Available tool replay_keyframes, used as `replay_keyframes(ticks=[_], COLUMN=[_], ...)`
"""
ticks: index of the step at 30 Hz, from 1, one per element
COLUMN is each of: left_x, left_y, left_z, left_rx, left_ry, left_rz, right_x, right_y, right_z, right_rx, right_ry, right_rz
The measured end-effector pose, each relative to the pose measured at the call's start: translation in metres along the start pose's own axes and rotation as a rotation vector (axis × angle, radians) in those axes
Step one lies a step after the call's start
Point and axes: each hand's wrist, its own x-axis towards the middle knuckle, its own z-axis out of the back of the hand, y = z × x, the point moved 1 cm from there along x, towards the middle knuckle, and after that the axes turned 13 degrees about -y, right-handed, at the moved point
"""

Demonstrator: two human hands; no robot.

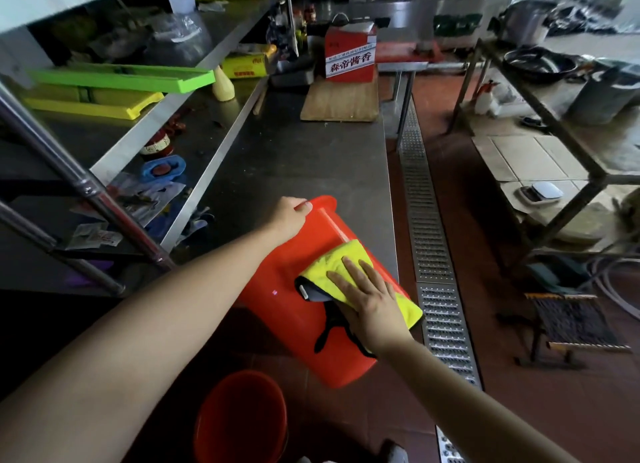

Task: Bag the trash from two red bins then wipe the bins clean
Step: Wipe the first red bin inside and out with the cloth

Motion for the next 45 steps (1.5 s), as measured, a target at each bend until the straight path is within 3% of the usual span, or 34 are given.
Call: replay_keyframes(ticks=[4, 8, 14, 20, 30, 32, 40, 42, 45], left_x=[0.006, 0.003, 0.017, 0.024, 0.028, 0.029, 0.017, 0.013, 0.005], left_y=[0.012, 0.038, 0.043, 0.016, 0.030, 0.033, 0.047, 0.043, 0.036], left_z=[0.014, 0.015, 0.025, 0.020, 0.016, 0.017, 0.020, 0.018, 0.005], left_rx=[-0.178, -0.271, -0.199, -0.155, -0.290, -0.330, -0.364, -0.362, -0.347], left_ry=[0.005, 0.066, 0.139, 0.142, 0.118, 0.136, 0.198, 0.188, 0.195], left_rz=[-0.051, 0.012, 0.053, -0.137, -0.010, 0.004, 0.046, 0.057, 0.061], right_x=[0.047, 0.078, 0.084, 0.089, 0.112, 0.121, 0.186, 0.175, 0.126], right_y=[0.005, 0.010, 0.023, 0.028, 0.031, 0.016, -0.061, -0.057, -0.033], right_z=[-0.003, -0.007, -0.019, -0.031, -0.035, -0.026, -0.006, -0.010, -0.014], right_rx=[-0.097, -0.185, -0.265, -0.309, -0.269, -0.196, 0.315, 0.269, -0.029], right_ry=[-0.026, 0.006, -0.055, -0.060, -0.054, -0.069, 0.058, 0.037, -0.081], right_rz=[-0.007, 0.077, 0.113, 0.198, 0.288, 0.253, -0.261, -0.242, 0.001])
